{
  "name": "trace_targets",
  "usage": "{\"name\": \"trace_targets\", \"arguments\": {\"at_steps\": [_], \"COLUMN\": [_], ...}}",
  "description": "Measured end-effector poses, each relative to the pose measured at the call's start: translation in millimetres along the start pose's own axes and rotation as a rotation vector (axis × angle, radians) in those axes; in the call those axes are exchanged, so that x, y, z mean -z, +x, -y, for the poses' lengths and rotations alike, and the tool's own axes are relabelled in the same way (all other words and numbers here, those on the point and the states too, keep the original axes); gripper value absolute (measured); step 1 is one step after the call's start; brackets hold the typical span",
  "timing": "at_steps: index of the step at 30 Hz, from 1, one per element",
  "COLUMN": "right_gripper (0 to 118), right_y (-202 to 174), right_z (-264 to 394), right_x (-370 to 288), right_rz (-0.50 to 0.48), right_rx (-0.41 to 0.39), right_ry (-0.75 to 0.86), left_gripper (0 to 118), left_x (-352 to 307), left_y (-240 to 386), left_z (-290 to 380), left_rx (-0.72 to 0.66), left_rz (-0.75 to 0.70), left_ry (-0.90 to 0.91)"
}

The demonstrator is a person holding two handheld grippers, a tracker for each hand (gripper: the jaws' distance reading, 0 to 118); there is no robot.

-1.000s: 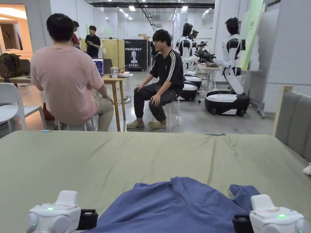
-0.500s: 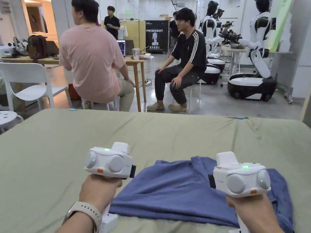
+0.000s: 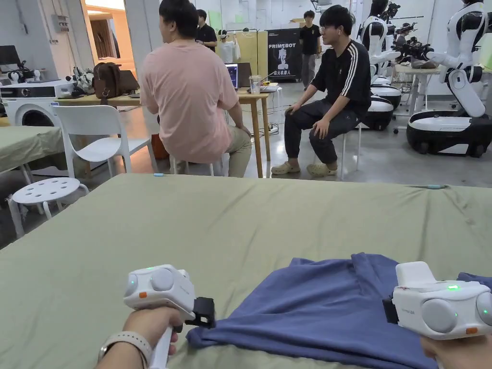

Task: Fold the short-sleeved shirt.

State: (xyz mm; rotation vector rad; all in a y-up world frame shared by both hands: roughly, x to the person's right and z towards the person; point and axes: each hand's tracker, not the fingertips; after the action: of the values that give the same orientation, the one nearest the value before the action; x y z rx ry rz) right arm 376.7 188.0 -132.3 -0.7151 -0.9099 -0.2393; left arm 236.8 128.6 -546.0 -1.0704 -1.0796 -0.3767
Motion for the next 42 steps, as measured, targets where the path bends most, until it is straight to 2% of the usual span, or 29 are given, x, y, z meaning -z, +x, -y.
{"name": "trace_targets", "arguments": {"at_steps": [3, 5, 7, 10, 12, 14, 17, 18, 19, 21, 22, 24, 25, 26, 28, 29, 30, 32, 34, 35, 36, 37, 38, 39, 40, 42], "right_gripper": [0, 0, 0, 0, 0, 0, 0, 0, 0, 0, 0, 0, 2, 13, 83, 107, 114, 106, 104, 98, 71, 27, 0, 0, 0, 0], "right_y": [7.7, 13.8, 20.4, 32.8, 49.4, 71.1, 102.3, 116.6, 132.5, 163.4, 174.5, 183.5, 184.3, 184.2, 183.8, 182.1, 182.4, 185.6, 188.0, 189.5, 192.0, 192.9, 193.4, 191.2, 192.6, 193.5], "right_z": [2.5, 5.0, 7.0, 5.7, -0.6, -9.6, -31.8, -40.2, -47.5, -58.2, -63.4, -73.9, -78.2, -82.6, -90.1, -92.2, -92.0, -91.2, -86.6, -82.8, -78.1, -73.0, -69.7, -65.8, -68.0, -72.2], "right_x": [0.0, -0.7, 0.3, 4.9, 9.9, 19.5, 39.8, 50.2, 62.2, 87.7, 101.5, 126.6, 140.9, 153.4, 179.7, 190.8, 201.1, 219.6, 235.1, 239.4, 243.4, 245.7, 245.3, 241.6, 226.9, 209.7], "right_rz": [0.016, 0.022, 0.026, 0.049, 0.062, 0.075, 0.123, 0.136, 0.152, 0.113, 0.101, 0.107, 0.079, 0.042, 0.009, 0.003, 0.005, 0.000, 0.019, 0.021, 0.012, -0.015, -0.009, 0.016, 0.060, -0.056], "right_rx": [0.014, 0.041, 0.052, 0.041, 0.051, 0.099, 0.080, 0.103, 0.168, 0.316, 0.350, 0.314, 0.249, 0.194, 0.128, 0.112, 0.112, 0.109, 0.096, 0.094, 0.099, 0.118, 0.111, 0.088, 0.057, 0.155], "right_ry": [-0.006, -0.012, -0.017, -0.031, -0.039, -0.055, -0.081, -0.095, -0.122, -0.130, -0.134, -0.136, -0.136, -0.148, -0.166, -0.183, -0.193, -0.211, -0.242, -0.253, -0.292, -0.338, -0.354, -0.326, -0.226, -0.208], "left_gripper": [83, 77, 40, 3, 0, 0, 0, 0, 0, 0, 0, 0, 0, 0, 0, 0, 0, 0, 0, 0, 0, 0, 0, 0, 0, 0], "left_x": [19.8, 31.8, 38.8, 40.9, 28.4, 8.7, -16.7, -22.2, -25.6, -28.1, -29.2, -26.7, -26.5, -26.2, -24.9, -24.7, -24.0, -22.5, -21.1, -21.7, -21.7, -21.7, -22.0, -23.1, -24.4, -26.2], "left_y": [10.0, 10.0, 7.7, 6.0, 7.2, 9.3, 17.0, 19.2, 19.7, 20.9, 22.4, 21.6, 21.0, 20.5, 19.3, 17.6, 16.1, 15.0, 15.5, 20.1, 23.0, 24.6, 25.8, 28.0, 30.1, 35.1], "left_z": [-4.1, -5.6, -5.8, -3.3, -1.7, 2.3, 9.6, 12.0, 13.5, 16.8, 18.7, 19.4, 19.7, 19.6, 18.5, 17.7, 16.3, 14.8, 14.5, 14.9, 15.5, 15.9, 16.1, 16.4, 16.8, 16.6], "left_rx": [0.028, 0.022, -0.001, 0.051, 0.063, 0.076, 0.129, 0.136, 0.123, 0.105, 0.107, 0.107, 0.106, 0.104, 0.102, 0.096, 0.092, 0.087, 0.085, 0.087, 0.089, 0.091, 0.092, 0.092, 0.091, 0.103], "left_rz": [-0.053, -0.111, -0.093, -0.117, -0.062, -0.035, -0.006, -0.004, 0.008, 0.020, 0.016, 0.009, 0.011, 0.015, 0.008, 0.002, -0.001, -0.005, -0.010, -0.014, -0.018, -0.023, -0.025, -0.027, -0.028, -0.035], "left_ry": [-0.004, -0.045, -0.067, -0.099, -0.058, 0.057, 0.133, 0.152, 0.160, 0.174, 0.181, 0.189, 0.190, 0.189, 0.184, 0.185, 0.184, 0.176, 0.168, 0.164, 0.163, 0.162, 0.161, 0.161, 0.161, 0.163]}}
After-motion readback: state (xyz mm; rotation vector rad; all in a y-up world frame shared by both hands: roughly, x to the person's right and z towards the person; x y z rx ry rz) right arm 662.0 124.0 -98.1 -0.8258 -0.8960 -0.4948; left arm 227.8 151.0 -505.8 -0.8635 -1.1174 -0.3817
